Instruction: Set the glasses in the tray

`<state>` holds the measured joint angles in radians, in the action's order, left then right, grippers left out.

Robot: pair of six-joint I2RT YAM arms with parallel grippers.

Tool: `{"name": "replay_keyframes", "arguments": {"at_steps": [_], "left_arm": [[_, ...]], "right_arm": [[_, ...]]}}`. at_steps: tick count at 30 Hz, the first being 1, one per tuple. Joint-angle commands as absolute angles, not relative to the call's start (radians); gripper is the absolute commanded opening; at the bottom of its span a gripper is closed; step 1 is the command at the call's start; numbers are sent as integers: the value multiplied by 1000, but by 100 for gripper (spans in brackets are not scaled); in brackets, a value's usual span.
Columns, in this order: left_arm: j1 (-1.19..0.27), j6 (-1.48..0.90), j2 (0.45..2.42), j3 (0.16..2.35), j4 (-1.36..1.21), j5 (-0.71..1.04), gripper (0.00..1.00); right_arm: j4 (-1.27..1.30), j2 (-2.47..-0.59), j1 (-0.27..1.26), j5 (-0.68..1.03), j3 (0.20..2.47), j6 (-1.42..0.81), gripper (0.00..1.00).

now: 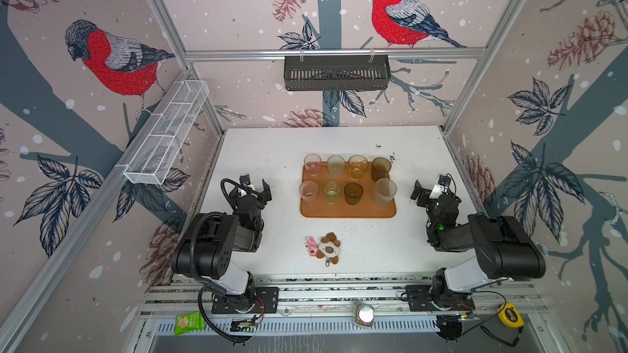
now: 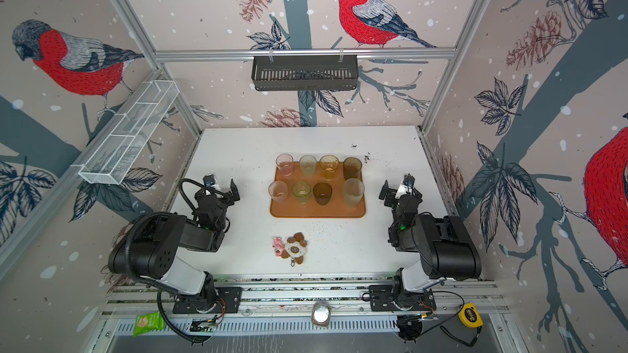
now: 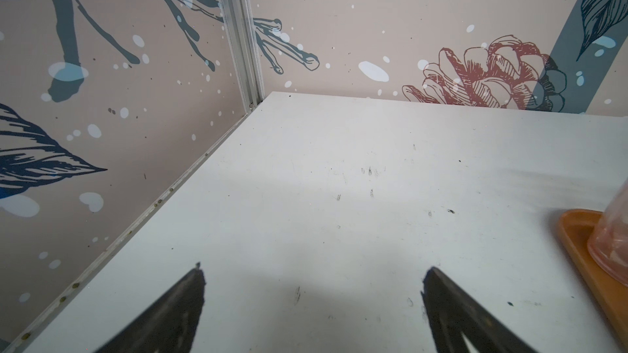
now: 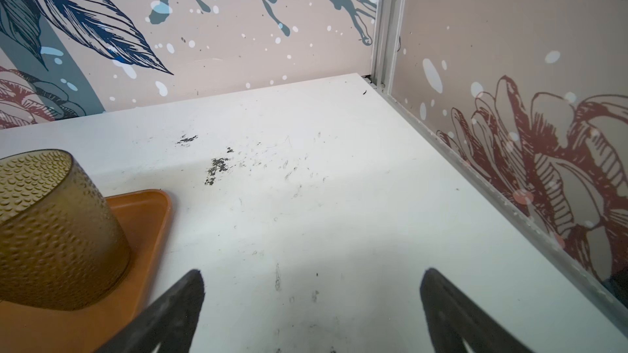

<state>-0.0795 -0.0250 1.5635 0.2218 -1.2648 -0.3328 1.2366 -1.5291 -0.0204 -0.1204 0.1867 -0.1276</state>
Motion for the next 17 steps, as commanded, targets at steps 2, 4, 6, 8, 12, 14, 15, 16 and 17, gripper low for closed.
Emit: {"name": "replay_keyframes", "arguments": {"at_steps": [2,4,6,8,12,14,15,16,17], "left_arm": [[-79,-12,1563,218,-1347,-323,99],[-78,-11,1563,219,-1349,-322,99],[-78,-11,1563,219,-1348,-323,99],[-78,-11,1564,219,-1348,-322,99],[-78,-11,1565,222,-1345,-322,99],[-76,-15,1567,229,-1332,-319,99],[-77,-14,1566,228,-1336,-319,99],[-77,-14,1564,225,-1339,-319,99],[-77,-14,1563,222,-1344,-319,99]], "right_arm": [[1328,-1539,1,-164,197,-97,100],[1317,-1540,15,-186,206,-83,100],[1319,-1539,15,-186,204,-83,100],[1319,-1537,15,-186,202,-84,100],[1320,-1537,16,-186,202,-82,100],[1320,-1537,16,-186,204,-83,100],[1320,-1537,15,-186,202,-83,100],[1320,-1537,17,-186,202,-83,100],[1321,-1537,16,-186,202,-83,100]]}}
